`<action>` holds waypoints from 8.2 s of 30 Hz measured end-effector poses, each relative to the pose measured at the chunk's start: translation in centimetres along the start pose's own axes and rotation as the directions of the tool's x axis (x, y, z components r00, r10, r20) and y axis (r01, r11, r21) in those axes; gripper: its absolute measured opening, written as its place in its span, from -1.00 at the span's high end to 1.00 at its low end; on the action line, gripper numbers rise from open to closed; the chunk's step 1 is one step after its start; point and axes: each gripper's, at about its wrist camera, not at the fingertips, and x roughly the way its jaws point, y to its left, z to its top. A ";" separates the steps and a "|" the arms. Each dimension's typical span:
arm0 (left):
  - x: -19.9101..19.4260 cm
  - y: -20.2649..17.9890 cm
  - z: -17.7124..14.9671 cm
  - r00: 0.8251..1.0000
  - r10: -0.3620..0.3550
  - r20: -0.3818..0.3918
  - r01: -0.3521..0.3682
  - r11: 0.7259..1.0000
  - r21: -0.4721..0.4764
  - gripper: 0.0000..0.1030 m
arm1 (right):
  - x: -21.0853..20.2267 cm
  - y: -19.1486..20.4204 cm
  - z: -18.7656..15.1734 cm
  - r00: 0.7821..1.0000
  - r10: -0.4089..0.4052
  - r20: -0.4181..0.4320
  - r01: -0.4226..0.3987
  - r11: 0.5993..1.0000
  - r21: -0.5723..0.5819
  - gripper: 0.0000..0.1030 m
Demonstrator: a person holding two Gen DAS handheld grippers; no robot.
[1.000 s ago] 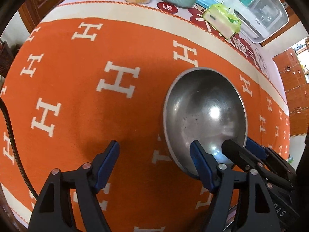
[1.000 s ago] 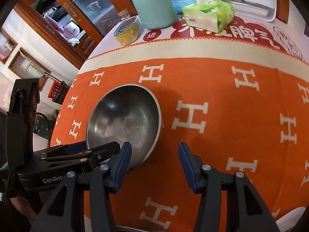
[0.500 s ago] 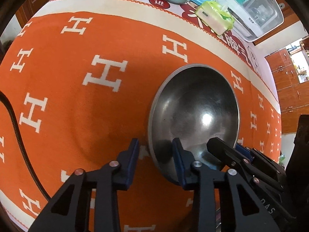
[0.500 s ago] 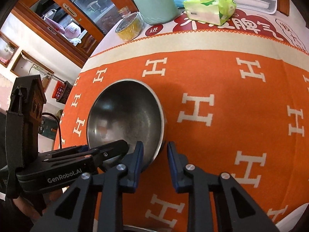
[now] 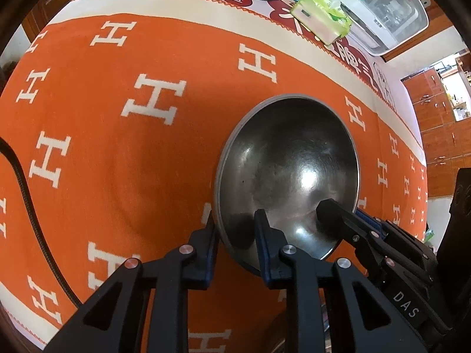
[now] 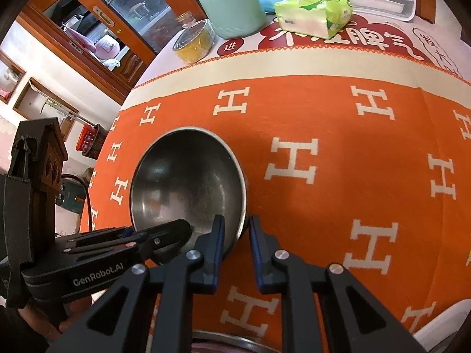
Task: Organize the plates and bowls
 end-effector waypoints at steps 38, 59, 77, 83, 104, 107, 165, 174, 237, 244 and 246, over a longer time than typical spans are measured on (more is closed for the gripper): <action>-9.1 -6.1 -9.8 0.984 -0.031 0.173 -0.006 0.977 0.212 0.58 | -12.4 0.1 -7.7 0.973 0.017 0.229 -0.015 1.000 -0.009 0.69; -7.9 -8.0 -16.1 0.998 -0.005 0.067 -0.009 0.979 0.206 0.56 | -14.5 -1.7 -12.5 0.986 -0.025 0.167 0.019 0.999 0.039 0.69; -7.9 -7.9 -17.5 0.995 0.069 0.077 -0.083 0.977 0.197 0.13 | -14.3 -3.2 -14.3 0.991 -0.005 0.131 -0.010 0.994 0.109 0.69; -9.2 -7.4 -17.9 0.988 0.062 0.142 -0.088 0.978 0.187 0.12 | -14.3 -4.0 -14.7 0.992 0.013 0.126 -0.032 0.988 0.149 0.69; -8.9 -4.9 -17.5 0.977 0.105 0.185 -0.128 0.985 0.119 -0.23 | -11.0 -7.3 -15.7 0.986 0.162 0.032 -0.163 0.930 0.330 0.32; -8.2 -4.5 -17.3 0.980 0.101 0.171 -0.121 0.986 0.111 -0.24 | -10.1 -7.5 -15.8 0.982 0.187 0.001 -0.176 0.920 0.349 0.24; -1.5 -3.8 -15.9 0.993 -0.059 0.104 0.053 0.996 0.066 0.07 | -6.5 -5.9 -14.1 0.977 0.178 -0.114 -0.145 0.957 0.250 0.33; -3.3 -4.1 -15.8 0.988 -0.047 0.150 0.033 0.995 0.099 0.08 | -7.6 -5.5 -13.9 0.978 0.202 -0.055 -0.184 0.955 0.231 0.32; 0.4 -25.6 -24.5 0.991 -0.026 0.129 0.016 0.996 0.083 0.05 | -19.8 -21.8 -19.0 0.984 0.160 -0.082 -0.154 0.985 0.077 0.23; 0.1 -25.8 -24.1 0.987 0.052 0.149 -0.060 0.997 0.049 0.02 | -19.5 -21.6 -17.9 0.980 0.170 -0.104 -0.169 0.986 0.020 0.17; 0.0 -25.7 -23.9 0.985 0.074 0.154 -0.081 0.996 0.041 0.02 | -19.5 -21.8 -17.7 0.982 0.154 -0.111 -0.154 0.988 0.011 0.16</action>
